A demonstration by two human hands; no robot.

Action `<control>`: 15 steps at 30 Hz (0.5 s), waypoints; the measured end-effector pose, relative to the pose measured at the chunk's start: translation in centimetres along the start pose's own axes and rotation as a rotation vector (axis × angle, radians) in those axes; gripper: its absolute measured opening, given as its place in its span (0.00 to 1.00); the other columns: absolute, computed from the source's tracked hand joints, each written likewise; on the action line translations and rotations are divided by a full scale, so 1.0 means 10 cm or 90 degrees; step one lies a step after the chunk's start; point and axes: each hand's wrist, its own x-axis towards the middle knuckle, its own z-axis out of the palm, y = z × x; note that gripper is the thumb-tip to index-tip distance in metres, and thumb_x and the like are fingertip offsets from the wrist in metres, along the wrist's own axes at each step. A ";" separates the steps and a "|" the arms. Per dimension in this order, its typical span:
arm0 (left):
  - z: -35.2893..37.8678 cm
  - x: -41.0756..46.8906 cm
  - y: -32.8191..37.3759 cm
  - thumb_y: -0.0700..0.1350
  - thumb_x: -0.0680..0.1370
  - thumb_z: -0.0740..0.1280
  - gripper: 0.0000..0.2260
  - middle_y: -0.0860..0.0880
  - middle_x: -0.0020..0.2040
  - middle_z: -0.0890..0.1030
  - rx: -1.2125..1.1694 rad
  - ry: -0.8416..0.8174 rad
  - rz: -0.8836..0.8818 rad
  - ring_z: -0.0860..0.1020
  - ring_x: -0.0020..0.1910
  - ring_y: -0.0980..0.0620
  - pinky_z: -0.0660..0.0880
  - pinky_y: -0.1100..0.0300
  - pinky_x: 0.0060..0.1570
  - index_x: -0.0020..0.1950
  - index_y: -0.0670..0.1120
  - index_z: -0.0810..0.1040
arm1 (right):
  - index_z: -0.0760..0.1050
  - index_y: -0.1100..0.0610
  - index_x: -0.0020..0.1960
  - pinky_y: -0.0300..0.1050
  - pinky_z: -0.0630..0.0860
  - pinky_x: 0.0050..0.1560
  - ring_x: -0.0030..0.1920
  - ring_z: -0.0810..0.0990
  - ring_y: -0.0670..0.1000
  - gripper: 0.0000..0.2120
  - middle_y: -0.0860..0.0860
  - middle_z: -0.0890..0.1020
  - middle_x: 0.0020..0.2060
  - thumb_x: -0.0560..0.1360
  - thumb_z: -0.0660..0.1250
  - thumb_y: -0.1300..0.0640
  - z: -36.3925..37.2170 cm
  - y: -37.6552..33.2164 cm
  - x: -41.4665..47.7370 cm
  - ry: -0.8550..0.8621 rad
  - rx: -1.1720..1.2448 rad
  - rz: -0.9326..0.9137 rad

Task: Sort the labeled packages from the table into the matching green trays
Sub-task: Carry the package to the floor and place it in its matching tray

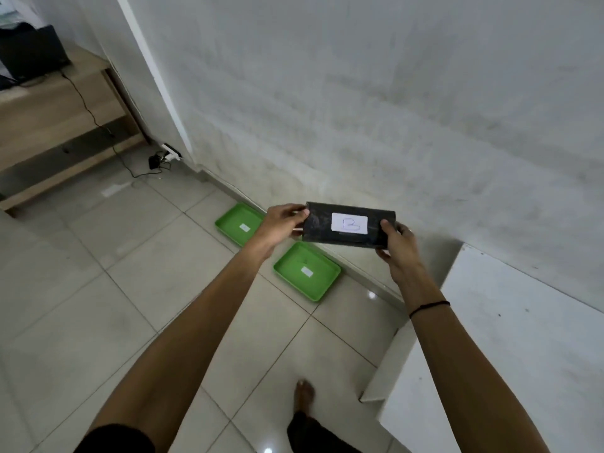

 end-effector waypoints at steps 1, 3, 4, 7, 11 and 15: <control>-0.10 0.18 0.10 0.43 0.79 0.69 0.15 0.45 0.52 0.85 0.005 0.000 0.013 0.85 0.40 0.55 0.81 0.63 0.41 0.64 0.41 0.79 | 0.70 0.61 0.71 0.42 0.75 0.42 0.41 0.76 0.44 0.19 0.53 0.78 0.52 0.82 0.63 0.57 0.14 -0.07 0.11 0.004 0.009 -0.007; -0.27 0.50 0.23 0.44 0.79 0.69 0.14 0.48 0.51 0.86 0.016 -0.004 0.025 0.86 0.42 0.56 0.81 0.65 0.40 0.63 0.42 0.80 | 0.71 0.62 0.70 0.45 0.75 0.44 0.41 0.76 0.45 0.19 0.53 0.79 0.50 0.82 0.63 0.56 0.38 -0.16 0.32 0.012 0.029 -0.005; -0.34 0.63 0.27 0.44 0.79 0.69 0.14 0.48 0.50 0.86 0.023 -0.005 0.030 0.86 0.42 0.56 0.81 0.65 0.39 0.63 0.42 0.80 | 0.70 0.62 0.70 0.45 0.76 0.45 0.41 0.76 0.45 0.19 0.52 0.80 0.48 0.82 0.63 0.56 0.48 -0.19 0.41 0.015 0.037 0.000; -0.54 1.03 0.26 0.43 0.80 0.68 0.12 0.49 0.49 0.86 0.046 -0.016 0.021 0.85 0.42 0.57 0.81 0.66 0.38 0.62 0.42 0.81 | 0.70 0.62 0.70 0.44 0.75 0.41 0.39 0.76 0.45 0.19 0.49 0.79 0.41 0.81 0.64 0.57 0.79 -0.18 0.69 0.033 0.040 0.017; -0.73 1.54 0.09 0.41 0.81 0.66 0.14 0.44 0.55 0.85 0.079 -0.026 -0.013 0.85 0.42 0.57 0.81 0.67 0.37 0.65 0.40 0.79 | 0.69 0.61 0.70 0.44 0.75 0.39 0.37 0.76 0.46 0.18 0.49 0.78 0.40 0.81 0.64 0.58 1.13 -0.04 1.05 0.049 0.021 0.045; -0.89 2.07 -0.15 0.42 0.81 0.65 0.14 0.42 0.61 0.83 0.129 -0.043 -0.041 0.83 0.52 0.48 0.82 0.59 0.48 0.66 0.40 0.79 | 0.69 0.60 0.69 0.44 0.75 0.38 0.38 0.77 0.46 0.17 0.49 0.78 0.41 0.81 0.64 0.58 1.48 0.16 1.43 0.082 0.005 0.078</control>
